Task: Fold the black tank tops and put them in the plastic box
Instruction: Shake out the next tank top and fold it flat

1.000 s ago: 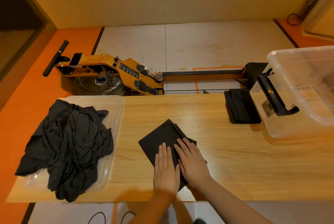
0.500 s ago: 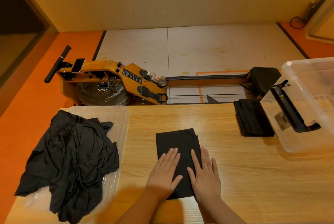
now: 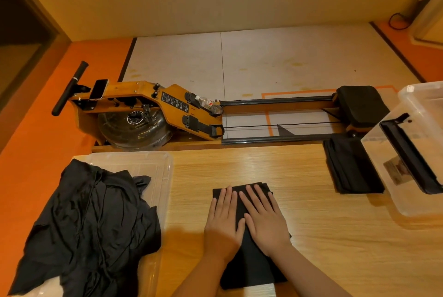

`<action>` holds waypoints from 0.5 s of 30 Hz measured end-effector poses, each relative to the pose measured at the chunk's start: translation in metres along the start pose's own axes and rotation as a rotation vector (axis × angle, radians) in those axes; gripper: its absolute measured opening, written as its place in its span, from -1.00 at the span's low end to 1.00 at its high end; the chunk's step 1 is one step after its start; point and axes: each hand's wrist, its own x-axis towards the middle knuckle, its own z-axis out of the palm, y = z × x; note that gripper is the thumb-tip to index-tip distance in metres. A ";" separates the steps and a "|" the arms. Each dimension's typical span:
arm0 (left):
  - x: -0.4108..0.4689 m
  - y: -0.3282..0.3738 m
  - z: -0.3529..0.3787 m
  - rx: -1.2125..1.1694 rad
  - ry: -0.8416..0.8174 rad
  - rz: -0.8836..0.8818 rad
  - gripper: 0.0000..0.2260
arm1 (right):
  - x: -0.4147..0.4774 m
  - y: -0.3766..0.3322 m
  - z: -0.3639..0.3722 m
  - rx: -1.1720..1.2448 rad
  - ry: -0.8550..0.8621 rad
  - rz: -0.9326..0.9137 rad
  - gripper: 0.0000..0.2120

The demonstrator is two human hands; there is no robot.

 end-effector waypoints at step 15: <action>-0.002 0.004 -0.004 0.002 0.071 -0.140 -0.33 | 0.001 0.002 -0.009 -0.019 0.025 0.139 -0.45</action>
